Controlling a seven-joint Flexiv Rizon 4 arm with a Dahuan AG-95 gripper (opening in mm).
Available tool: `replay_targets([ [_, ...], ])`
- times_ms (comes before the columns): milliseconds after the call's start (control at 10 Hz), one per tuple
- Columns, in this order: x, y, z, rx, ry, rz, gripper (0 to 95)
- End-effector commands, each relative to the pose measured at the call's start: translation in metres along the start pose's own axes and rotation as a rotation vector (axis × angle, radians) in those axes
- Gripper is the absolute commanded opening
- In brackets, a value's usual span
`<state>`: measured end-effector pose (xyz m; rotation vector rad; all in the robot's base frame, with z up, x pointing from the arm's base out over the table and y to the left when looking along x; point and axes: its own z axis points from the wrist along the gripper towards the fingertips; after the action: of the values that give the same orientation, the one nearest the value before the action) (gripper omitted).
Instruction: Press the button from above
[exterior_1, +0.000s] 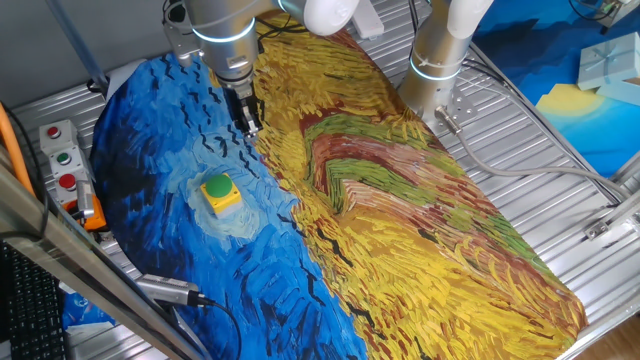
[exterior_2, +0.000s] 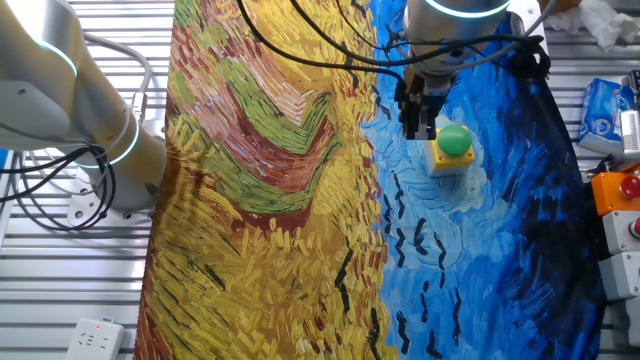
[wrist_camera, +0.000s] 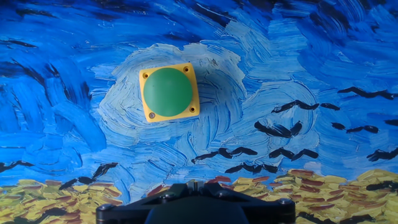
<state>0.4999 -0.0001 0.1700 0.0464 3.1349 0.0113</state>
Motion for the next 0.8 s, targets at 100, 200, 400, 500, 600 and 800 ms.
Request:
replay_targets([
  [100,-0.0001,0.0001,-0.0001,0.000,0.002,0.002,0.0],
  [200,-0.0001,0.0001,-0.0001,0.000,0.002,-0.004,0.0],
  [400,-0.0001,0.0001,-0.0001,0.000,-0.002,-0.009,0.0],
  [500,-0.0001,0.0001,-0.0001,0.000,-0.002,-0.009,0.0],
  [600,-0.0001,0.0001,-0.0001,0.000,-0.002,-0.009,0.0],
  [800,-0.0001,0.0001,-0.0001,0.000,-0.002,-0.009,0.0],
])
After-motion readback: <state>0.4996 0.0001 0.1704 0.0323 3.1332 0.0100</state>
